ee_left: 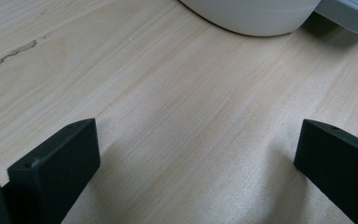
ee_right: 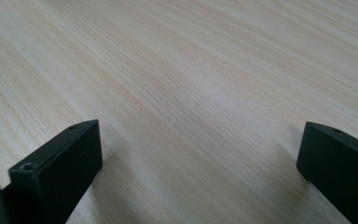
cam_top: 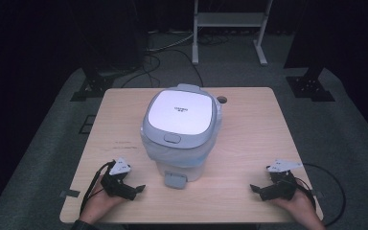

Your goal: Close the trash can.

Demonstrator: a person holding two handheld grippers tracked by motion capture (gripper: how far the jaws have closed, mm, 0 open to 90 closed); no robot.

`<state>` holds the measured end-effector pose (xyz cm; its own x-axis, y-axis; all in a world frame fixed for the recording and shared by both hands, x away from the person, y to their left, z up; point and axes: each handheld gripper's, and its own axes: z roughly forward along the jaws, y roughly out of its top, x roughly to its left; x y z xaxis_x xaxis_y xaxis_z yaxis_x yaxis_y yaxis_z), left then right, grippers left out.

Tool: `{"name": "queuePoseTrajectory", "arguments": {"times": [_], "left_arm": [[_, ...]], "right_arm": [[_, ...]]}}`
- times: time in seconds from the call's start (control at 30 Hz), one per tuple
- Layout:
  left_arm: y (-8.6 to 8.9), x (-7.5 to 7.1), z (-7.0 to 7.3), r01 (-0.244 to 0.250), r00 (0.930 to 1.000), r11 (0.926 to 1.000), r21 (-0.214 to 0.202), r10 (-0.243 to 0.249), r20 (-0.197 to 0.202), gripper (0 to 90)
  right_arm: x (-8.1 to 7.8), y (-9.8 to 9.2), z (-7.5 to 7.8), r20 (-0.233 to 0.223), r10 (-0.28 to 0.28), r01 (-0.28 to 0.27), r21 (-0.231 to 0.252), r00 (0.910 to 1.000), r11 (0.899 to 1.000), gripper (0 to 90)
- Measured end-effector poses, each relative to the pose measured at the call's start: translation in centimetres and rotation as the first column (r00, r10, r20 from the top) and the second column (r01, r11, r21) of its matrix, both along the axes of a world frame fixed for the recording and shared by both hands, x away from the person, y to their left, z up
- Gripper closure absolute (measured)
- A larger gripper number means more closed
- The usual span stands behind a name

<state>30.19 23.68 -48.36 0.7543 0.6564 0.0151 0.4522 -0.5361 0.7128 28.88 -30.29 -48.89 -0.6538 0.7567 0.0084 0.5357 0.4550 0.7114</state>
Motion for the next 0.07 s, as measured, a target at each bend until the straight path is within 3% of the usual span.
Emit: {"name": "queuePoseTrajectory", "arguments": {"times": [0.07], "left_arm": [[0.00,0.00,0.00,0.000,1.0000,1.0000,0.000,0.000,0.000,0.0]], "right_arm": [[-0.05,0.02,0.00,0.001,-0.006,0.006,0.000,1.0000,1.000,0.0]]}}
